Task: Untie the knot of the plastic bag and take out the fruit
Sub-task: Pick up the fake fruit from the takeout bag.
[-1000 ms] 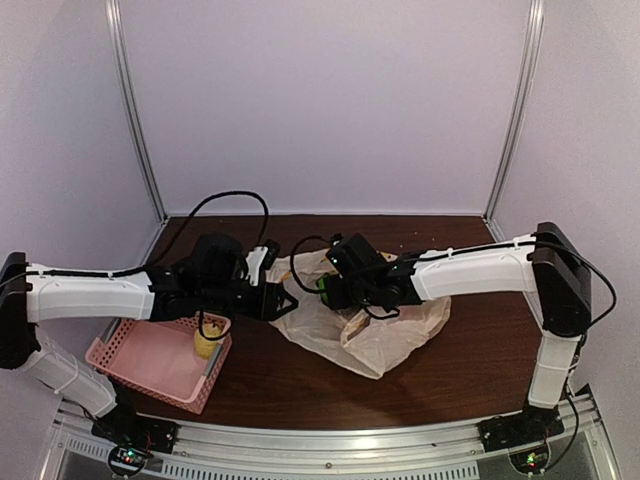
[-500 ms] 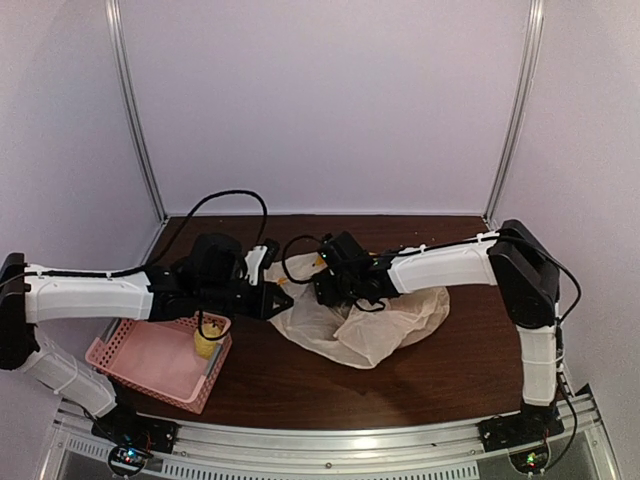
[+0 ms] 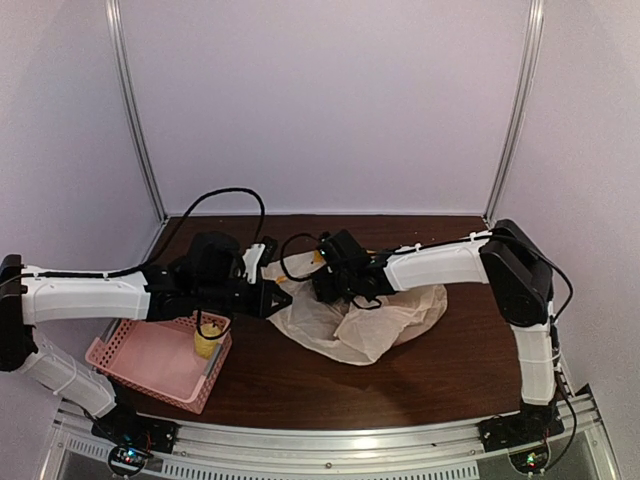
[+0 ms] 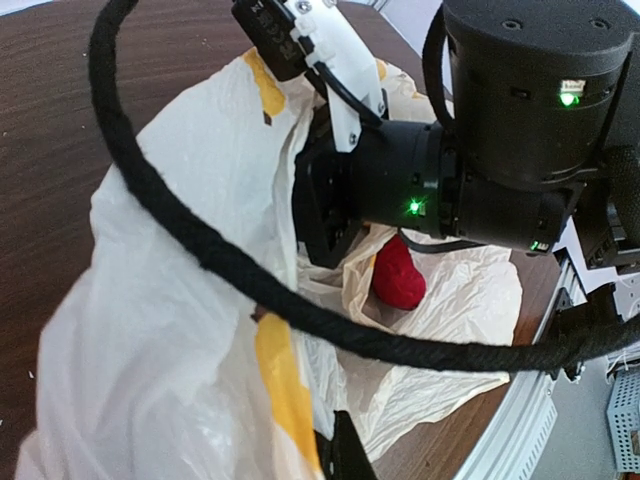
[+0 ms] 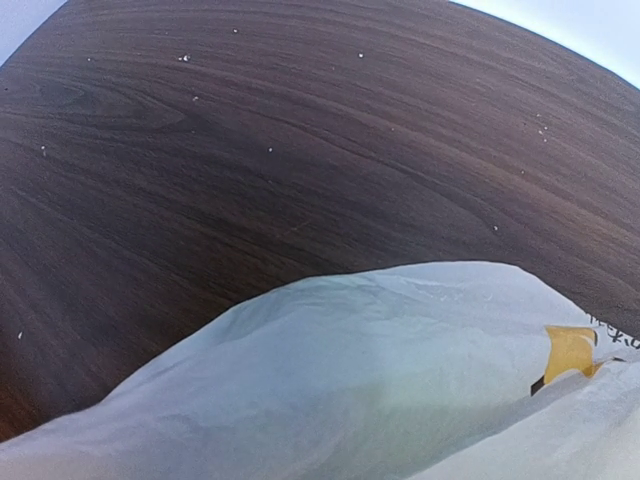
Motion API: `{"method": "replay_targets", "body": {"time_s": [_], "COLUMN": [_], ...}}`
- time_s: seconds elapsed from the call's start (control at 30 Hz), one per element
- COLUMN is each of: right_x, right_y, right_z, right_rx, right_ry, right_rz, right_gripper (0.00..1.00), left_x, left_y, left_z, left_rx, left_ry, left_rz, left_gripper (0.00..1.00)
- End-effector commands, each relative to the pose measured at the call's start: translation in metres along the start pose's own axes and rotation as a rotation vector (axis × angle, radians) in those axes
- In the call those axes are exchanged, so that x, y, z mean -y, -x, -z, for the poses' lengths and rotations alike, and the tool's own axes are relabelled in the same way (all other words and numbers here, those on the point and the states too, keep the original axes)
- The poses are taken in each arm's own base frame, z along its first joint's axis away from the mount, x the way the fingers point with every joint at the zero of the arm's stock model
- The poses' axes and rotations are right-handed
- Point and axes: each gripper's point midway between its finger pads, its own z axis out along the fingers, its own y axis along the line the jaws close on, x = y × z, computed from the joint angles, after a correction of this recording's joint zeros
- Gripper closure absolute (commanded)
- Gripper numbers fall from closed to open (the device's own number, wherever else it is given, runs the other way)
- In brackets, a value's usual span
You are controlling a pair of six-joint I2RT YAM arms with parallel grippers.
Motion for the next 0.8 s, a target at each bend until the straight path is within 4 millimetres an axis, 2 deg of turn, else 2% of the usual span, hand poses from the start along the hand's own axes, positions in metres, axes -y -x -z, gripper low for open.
{"method": "replay_targets", "body": {"time_s": [0.0, 0.17, 0.27, 0.37, 0.57, 0.6, 0.7, 0.77], "right_x": [0.004, -0.001, -0.001, -0.005, -0.025, -0.029, -0.035, -0.039], "right_y": [0.0, 0.012, 0.013, 0.01, -0.012, -0.012, -0.007, 0.003], "right_z": [0.015, 0.049, 0.075, 0.101, 0.153, 0.163, 0.195, 0.217], "right_rx": [-0.011, 0.043, 0.06, 0.079, 0.094, 0.111, 0.169, 0.219], "right_ry": [0.032, 0.103, 0.147, 0.23, 0.485, 0.534, 0.648, 0.714], "right_rz": [0.015, 0.048, 0.07, 0.067, 0.063, 0.056, 0.028, 0.02], "right_gripper": [0.36, 0.36, 0.36, 0.36, 0.36, 0.36, 0.36, 0.35], "left_x": [-0.001, -0.001, -0.003, -0.004, -0.003, -0.002, 0.005, 0.008], "left_y": [0.0, 0.005, 0.008, 0.011, 0.019, 0.021, 0.027, 0.033], "left_z": [0.004, 0.004, 0.004, 0.003, 0.006, 0.008, 0.018, 0.026], "left_rx": [0.011, 0.027, 0.043, 0.052, 0.077, 0.084, 0.107, 0.132], "left_ry": [0.012, 0.02, 0.032, 0.039, 0.051, 0.049, 0.033, 0.032], "left_rz": [-0.008, -0.01, -0.004, -0.001, -0.015, -0.022, -0.067, -0.106], "left_gripper": [1.0, 1.0, 1.0, 1.0, 1.0, 0.97, 0.52, 0.3]}}
